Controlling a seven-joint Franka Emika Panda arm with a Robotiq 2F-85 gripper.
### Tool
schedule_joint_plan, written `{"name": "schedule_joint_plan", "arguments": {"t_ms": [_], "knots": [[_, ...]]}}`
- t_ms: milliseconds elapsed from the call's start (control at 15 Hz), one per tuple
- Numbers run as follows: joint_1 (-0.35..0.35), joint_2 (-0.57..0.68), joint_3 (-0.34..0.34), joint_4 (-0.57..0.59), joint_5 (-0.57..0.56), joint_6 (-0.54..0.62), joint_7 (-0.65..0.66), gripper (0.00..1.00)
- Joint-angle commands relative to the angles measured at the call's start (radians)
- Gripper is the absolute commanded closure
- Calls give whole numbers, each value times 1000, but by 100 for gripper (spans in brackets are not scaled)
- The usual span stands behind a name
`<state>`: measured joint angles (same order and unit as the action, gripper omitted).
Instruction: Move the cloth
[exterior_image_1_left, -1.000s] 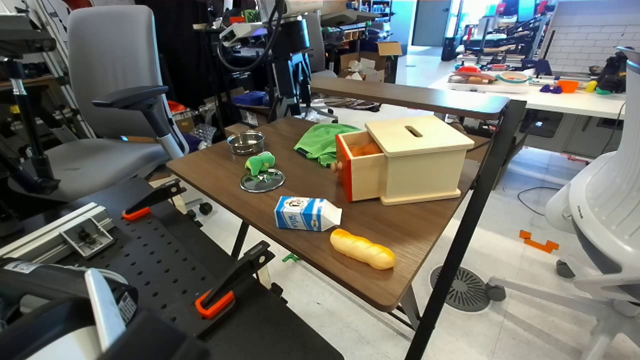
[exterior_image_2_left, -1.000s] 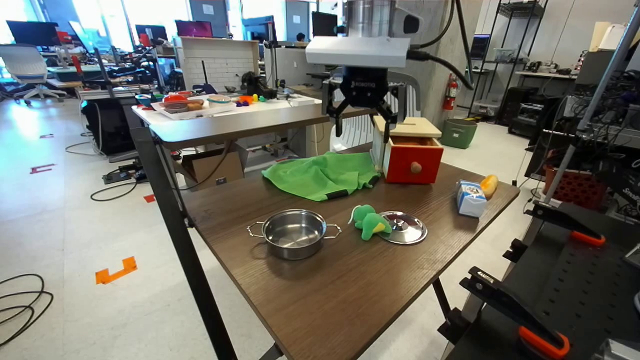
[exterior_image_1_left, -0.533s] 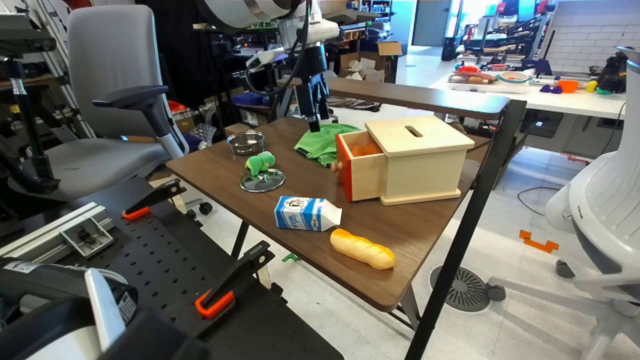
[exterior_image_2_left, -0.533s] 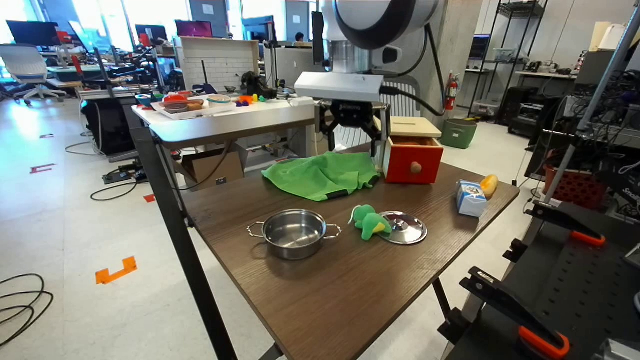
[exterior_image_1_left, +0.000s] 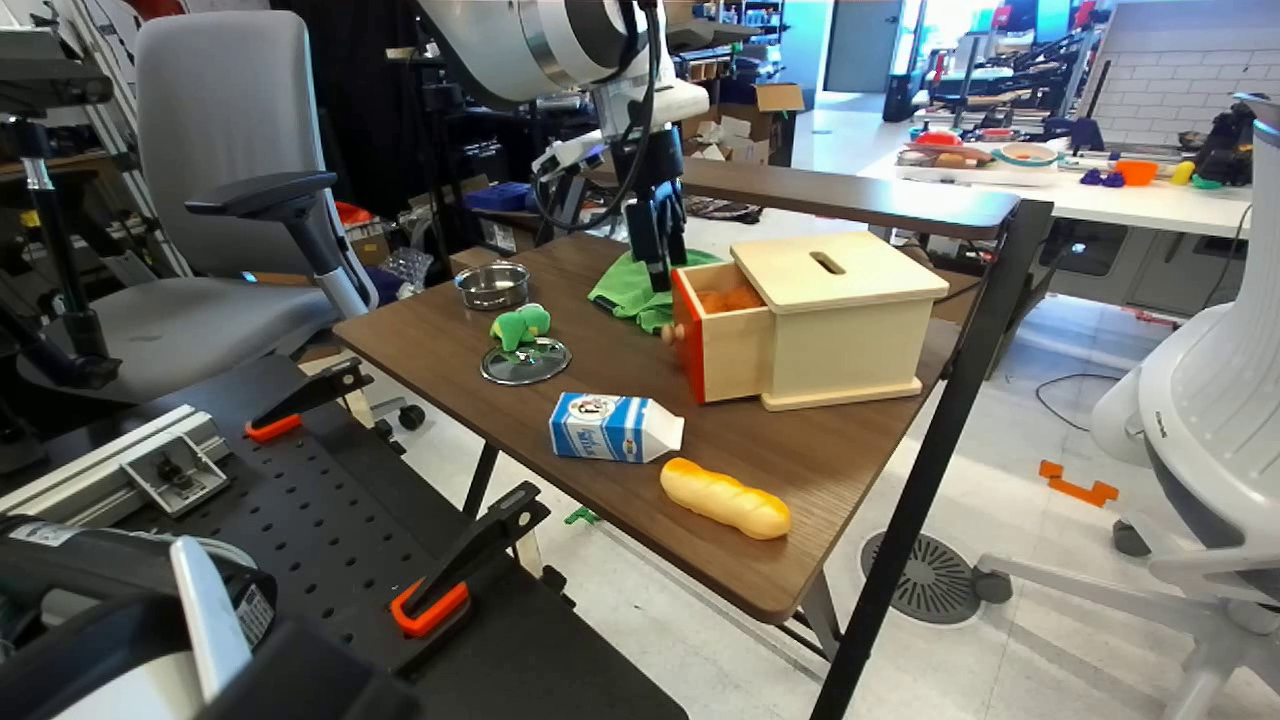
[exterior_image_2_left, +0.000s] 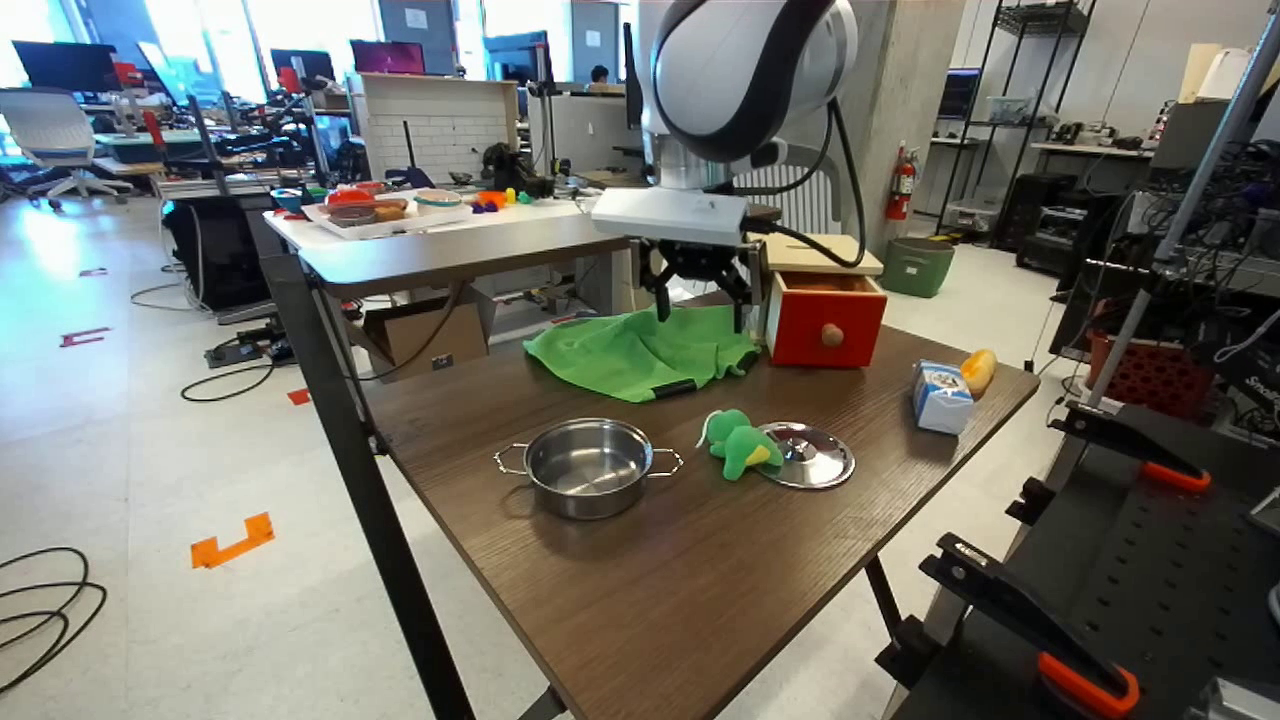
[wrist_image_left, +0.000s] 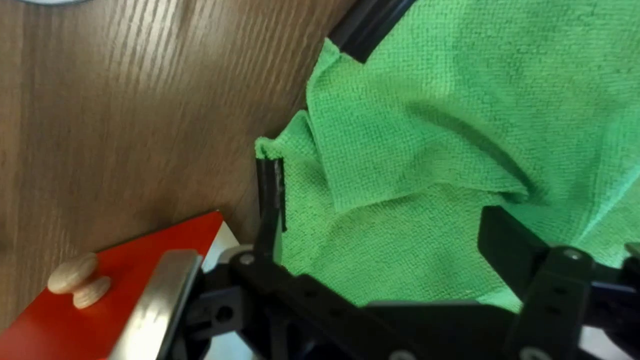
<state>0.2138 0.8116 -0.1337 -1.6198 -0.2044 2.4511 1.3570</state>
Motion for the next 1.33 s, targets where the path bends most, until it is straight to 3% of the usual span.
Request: {"name": "schedule_joint_plan", "arguments": {"t_ms": [0, 867, 1267], "knots": [[-9, 65, -4, 91, 39, -33, -20, 0], [-18, 162, 15, 151, 114, -29, -43, 0], [-18, 141, 46, 132, 158, -44, -118, 0]]}}
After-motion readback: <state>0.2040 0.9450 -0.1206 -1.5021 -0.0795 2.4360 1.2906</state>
